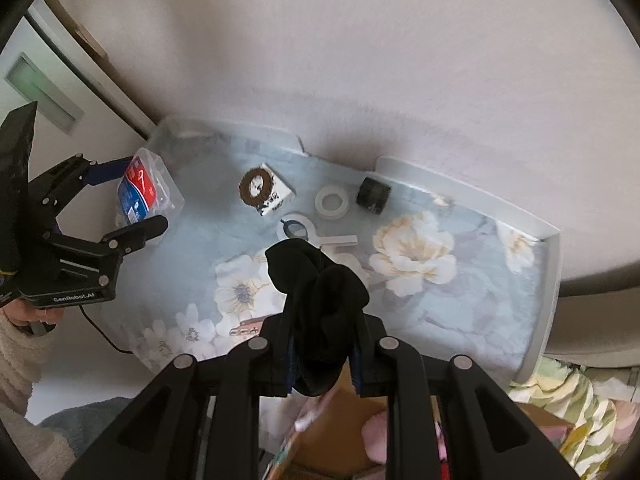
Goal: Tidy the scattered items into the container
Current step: 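Carry the floss box and black band over the cardboard box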
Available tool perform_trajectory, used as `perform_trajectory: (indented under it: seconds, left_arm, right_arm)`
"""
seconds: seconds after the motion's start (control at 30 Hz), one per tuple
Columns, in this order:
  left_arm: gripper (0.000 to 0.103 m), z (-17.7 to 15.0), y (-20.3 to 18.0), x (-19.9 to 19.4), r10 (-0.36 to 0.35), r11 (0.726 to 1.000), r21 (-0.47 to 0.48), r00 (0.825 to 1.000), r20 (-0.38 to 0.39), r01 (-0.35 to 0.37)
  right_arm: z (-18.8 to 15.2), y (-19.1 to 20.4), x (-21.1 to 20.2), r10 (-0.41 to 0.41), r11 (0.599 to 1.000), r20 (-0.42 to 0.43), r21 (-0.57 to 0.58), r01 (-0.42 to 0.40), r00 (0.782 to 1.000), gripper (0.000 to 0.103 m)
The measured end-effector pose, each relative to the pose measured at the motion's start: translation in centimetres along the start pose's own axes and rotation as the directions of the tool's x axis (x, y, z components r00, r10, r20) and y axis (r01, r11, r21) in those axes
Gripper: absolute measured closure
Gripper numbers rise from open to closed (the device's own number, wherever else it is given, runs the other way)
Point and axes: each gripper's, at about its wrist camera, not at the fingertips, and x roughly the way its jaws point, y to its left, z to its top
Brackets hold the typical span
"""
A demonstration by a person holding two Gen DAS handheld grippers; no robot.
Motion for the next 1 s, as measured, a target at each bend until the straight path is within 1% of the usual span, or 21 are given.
perform_trajectory:
  seconds: [0.13, 0.27, 0.37, 0.5, 0.6, 0.77, 0.87, 0.93, 1.0]
  left_arm:
    - [0.025, 1.7, -2.8, -3.3, -0.010, 0.999, 0.045, 0.999, 0.050, 0.008]
    - [0.025, 3.1, -6.3, -5.0, -0.037, 0.995, 0.091, 0.996, 0.083, 0.029]
    - [0.025, 3.7, -9.8, -5.6, -0.084, 0.988, 0.135, 0.992, 0.092, 0.071]
    - [0.025, 3.9, -14.7, -5.4, -0.147, 0.971, 0.200, 0.986, 0.082, 0.128]
    - [0.025, 3.6, -18.2, -4.8, -0.195, 0.953, 0.246, 0.979, 0.059, 0.175]
    - [0.025, 2.2, -23.4, -2.6, -0.261, 0.917, 0.307, 0.965, -0.024, 0.255]
    - [0.025, 1.1, -26.5, -0.9, -0.257, 0.893, 0.364, 0.963, -0.074, 0.266]
    - [0.025, 0.7, -28.0, -0.5, -0.243, 0.879, 0.402, 0.967, -0.082, 0.255]
    - [0.025, 0.2, -29.3, 0.1, -0.233, 0.866, 0.433, 0.968, -0.095, 0.251]
  right_arm:
    - [-1.9, -1.1, -3.6, -0.023, 0.999, 0.058, 0.035, 0.021, 0.998, 0.084]
    - [-4.4, -3.1, -6.7, -0.061, 0.996, 0.090, 0.073, 0.054, 0.994, 0.084]
    - [-6.7, -5.0, -8.4, -0.093, 0.990, 0.099, 0.115, 0.082, 0.991, 0.084]
    - [-9.8, -7.6, -9.5, -0.122, 0.978, 0.094, 0.182, 0.104, 0.988, 0.084]
    - [-12.2, -9.4, -9.5, -0.135, 0.967, 0.075, 0.227, 0.115, 0.988, 0.084]
    - [-15.2, -11.4, -8.1, -0.147, 0.948, 0.031, 0.290, 0.132, 0.989, 0.084]
    - [-16.6, -12.2, -6.9, -0.159, 0.941, 0.001, 0.302, 0.151, 0.987, 0.084]
    - [-17.6, -12.5, -5.9, -0.170, 0.938, -0.025, 0.302, 0.170, 0.985, 0.084]
    - [-18.5, -12.9, -5.1, -0.150, 0.938, -0.031, 0.311, 0.152, 0.988, 0.084]
